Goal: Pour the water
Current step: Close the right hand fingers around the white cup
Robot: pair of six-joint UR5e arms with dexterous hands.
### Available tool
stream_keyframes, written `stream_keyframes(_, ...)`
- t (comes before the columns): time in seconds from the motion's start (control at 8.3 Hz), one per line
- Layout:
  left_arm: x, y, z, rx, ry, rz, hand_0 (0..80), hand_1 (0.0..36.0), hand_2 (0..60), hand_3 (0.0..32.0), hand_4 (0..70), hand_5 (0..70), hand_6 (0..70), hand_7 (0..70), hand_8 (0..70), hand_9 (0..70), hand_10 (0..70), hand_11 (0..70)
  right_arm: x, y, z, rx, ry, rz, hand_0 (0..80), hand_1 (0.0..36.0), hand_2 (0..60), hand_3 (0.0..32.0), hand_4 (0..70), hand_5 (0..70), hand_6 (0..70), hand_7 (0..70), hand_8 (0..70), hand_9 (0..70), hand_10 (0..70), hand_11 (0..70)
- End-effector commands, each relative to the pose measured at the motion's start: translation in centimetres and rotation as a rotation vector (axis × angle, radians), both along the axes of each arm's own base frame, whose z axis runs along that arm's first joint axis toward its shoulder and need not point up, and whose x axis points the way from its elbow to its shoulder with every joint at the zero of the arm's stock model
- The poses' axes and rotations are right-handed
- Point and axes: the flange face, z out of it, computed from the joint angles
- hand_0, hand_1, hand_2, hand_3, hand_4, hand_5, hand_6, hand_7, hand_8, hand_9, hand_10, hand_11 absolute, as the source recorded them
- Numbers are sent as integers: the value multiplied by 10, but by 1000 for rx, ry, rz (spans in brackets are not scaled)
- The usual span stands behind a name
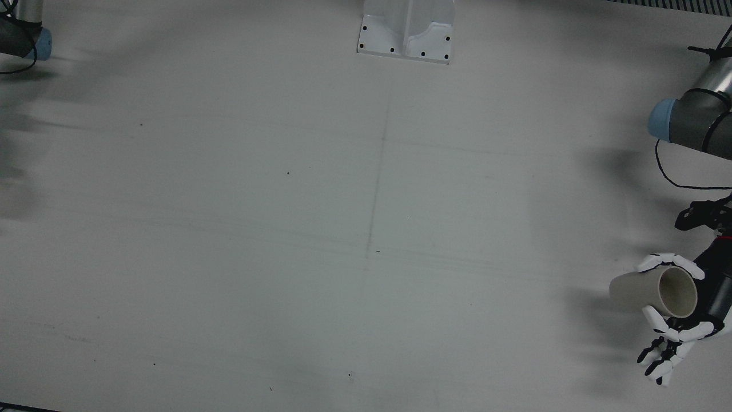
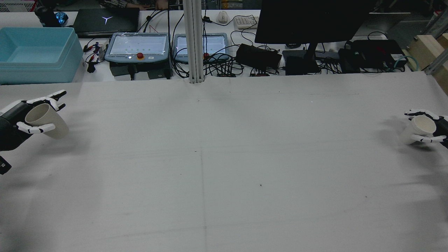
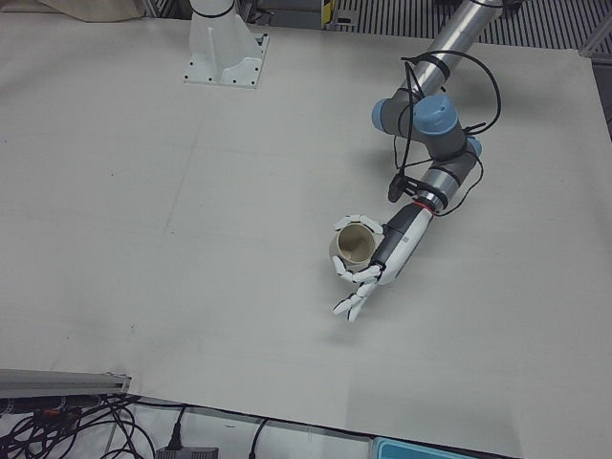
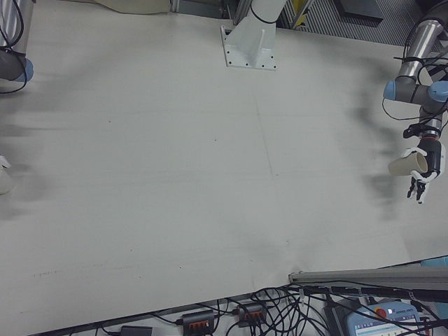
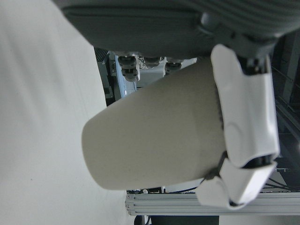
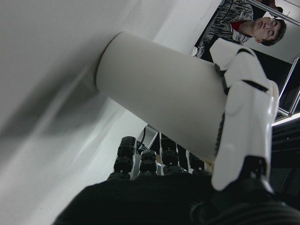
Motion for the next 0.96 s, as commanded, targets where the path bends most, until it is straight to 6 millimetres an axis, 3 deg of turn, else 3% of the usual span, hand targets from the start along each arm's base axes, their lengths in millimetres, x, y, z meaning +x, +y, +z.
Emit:
stream_keyframes(0.0, 0, 1, 2, -3, -1, -3, 578, 360, 600, 0, 581, 700, 76, 126, 11, 23, 63, 117, -3, -8, -11, -7, 11, 1, 563, 259, 224, 0, 54, 344, 149, 231, 51, 94, 97, 168)
stream_keyframes(0.84, 2, 0, -1, 1, 2, -3, 593, 360, 600, 0, 589, 700, 79, 129, 13, 25, 64, 119, -1, -4, -8, -14, 20, 1, 563, 259, 224, 0, 54, 344, 149, 231, 51, 94, 97, 168)
